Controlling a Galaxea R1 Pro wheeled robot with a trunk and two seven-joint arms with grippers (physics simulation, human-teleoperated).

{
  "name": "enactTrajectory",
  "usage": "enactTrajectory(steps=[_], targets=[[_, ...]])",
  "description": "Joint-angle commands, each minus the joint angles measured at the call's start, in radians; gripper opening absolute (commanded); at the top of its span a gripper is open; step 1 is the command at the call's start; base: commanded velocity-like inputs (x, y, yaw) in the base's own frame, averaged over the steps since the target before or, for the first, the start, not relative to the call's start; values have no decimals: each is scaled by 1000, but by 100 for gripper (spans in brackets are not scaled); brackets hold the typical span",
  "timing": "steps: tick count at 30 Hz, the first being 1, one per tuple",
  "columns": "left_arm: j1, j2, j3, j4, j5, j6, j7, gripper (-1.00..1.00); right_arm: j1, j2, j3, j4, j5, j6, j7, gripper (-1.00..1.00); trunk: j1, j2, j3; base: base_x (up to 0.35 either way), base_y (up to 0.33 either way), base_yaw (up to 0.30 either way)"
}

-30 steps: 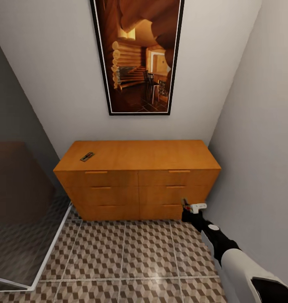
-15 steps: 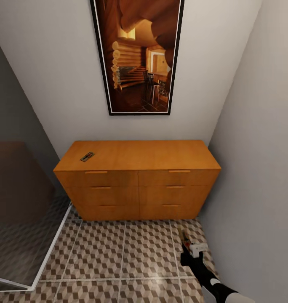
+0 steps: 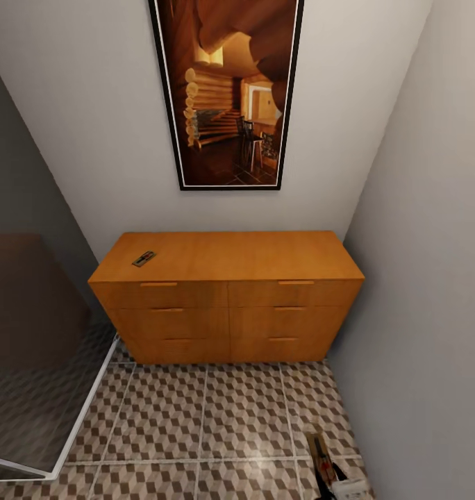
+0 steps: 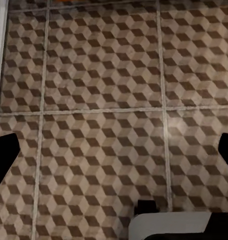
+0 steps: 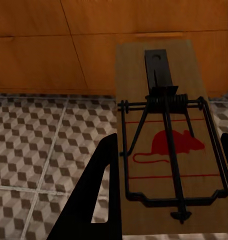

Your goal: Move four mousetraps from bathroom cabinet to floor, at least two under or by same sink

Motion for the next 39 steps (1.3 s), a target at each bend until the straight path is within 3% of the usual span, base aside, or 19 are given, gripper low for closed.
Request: enactTrajectory(steps=[1,3,8,12,20,26,30,37,39], targets=[[-1,1,-8,-51,9,26,8,100,14,0,-9,1,7,-27,3,-100,1,-2,-2,0,0,0],[-1,0,-8,-114,9,57,10,100,35,0,-9,1,6,-63,3,-100,1,-2,-2,0,0,0],[-1,-1,-8,-237,11,139,11,100,59,1,-9,2,5,-68,1,-100,1,-2,-2,0,0,0],[-1,-10,-8,-414,10,302,10,100,64,1,-9,2,5,-68,0,-100,1,-2,-2,0,0,0],[-1,-13,-8,-664,8,493,12,100,65,1,-9,1,5,-68,-1,-100,1,-2,-2,0,0,0],[-4,-13,-8,-904,5,806,10,100,65,1,-9,1,5,-68,-1,-100,1,-2,-2,0,0,0],[-17,-13,-7,-973,4,878,12,100,65,1,-9,1,5,-68,-1,-100,1,-2,-2,0,0,0],[-60,-14,-7,-994,3,928,14,100,65,1,-10,1,5,-68,-1,-100,1,-2,-2,0,0,0],[-69,-14,-7,-996,3,976,14,100,65,1,-10,1,5,-68,0,-100,1,-2,-2,0,0,0]])
